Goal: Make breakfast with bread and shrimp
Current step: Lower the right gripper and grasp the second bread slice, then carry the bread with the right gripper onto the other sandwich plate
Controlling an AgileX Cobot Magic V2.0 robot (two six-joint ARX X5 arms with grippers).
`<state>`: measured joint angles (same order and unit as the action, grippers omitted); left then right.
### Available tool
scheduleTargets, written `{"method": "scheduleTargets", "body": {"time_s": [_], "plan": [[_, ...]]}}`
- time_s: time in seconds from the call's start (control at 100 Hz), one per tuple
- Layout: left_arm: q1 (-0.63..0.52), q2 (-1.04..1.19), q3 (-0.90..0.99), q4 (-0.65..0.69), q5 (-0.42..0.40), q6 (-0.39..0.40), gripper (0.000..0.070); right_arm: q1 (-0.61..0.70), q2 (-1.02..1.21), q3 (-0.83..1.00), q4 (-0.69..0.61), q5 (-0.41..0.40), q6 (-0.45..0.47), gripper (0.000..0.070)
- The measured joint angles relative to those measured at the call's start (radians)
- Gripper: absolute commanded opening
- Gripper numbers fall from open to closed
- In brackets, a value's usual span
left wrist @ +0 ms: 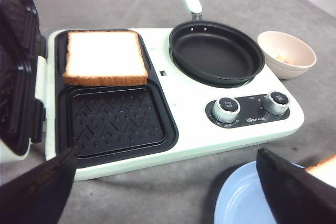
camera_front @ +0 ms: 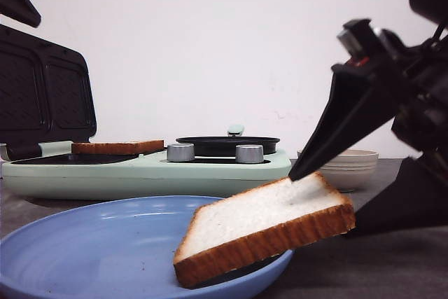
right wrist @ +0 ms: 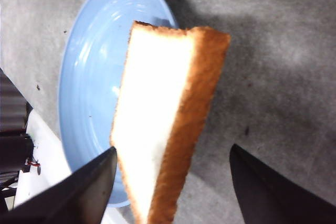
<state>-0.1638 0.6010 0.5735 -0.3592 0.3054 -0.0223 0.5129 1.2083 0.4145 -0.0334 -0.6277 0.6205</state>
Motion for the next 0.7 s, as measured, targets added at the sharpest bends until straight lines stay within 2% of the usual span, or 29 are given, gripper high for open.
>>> {"method": "scheduleTargets", "body": {"time_s": [0.11, 0.16, 0.19, 0.26, 0.27, 0.29, 0.7], "plan": [[0.000, -0.022, 0.000, -0.034, -0.001, -0.003, 0.0632, 0.011, 0.035, 0.000, 0.032, 0.000, 0.006, 0.0418], [0.000, -0.031, 0.000, -0.042, -0.001, -0.003, 0.0632, 0.018, 0.050, 0.000, 0.044, 0.000, 0.010, 0.0383], [0.000, -0.036, 0.000, -0.044, -0.001, -0.003, 0.0632, 0.021, 0.055, 0.000, 0.048, 0.000, 0.012, 0.0322], [0.000, -0.050, 0.000, -0.051, -0.001, -0.003, 0.0632, 0.031, 0.059, 0.000, 0.054, 0.001, 0.015, 0.0099], [0.000, -0.052, 0.000, -0.053, -0.001, -0.003, 0.0632, 0.032, 0.059, 0.000, 0.056, 0.002, 0.015, 0.0048], [0.000, -0.055, 0.000, -0.055, -0.001, -0.003, 0.0632, 0.034, 0.059, 0.000, 0.061, 0.000, 0.016, 0.0004], [0.000, -0.072, 0.000, -0.062, -0.021, -0.003, 0.0632, 0.064, 0.025, 0.003, 0.147, -0.034, 0.035, 0.0000]]}}
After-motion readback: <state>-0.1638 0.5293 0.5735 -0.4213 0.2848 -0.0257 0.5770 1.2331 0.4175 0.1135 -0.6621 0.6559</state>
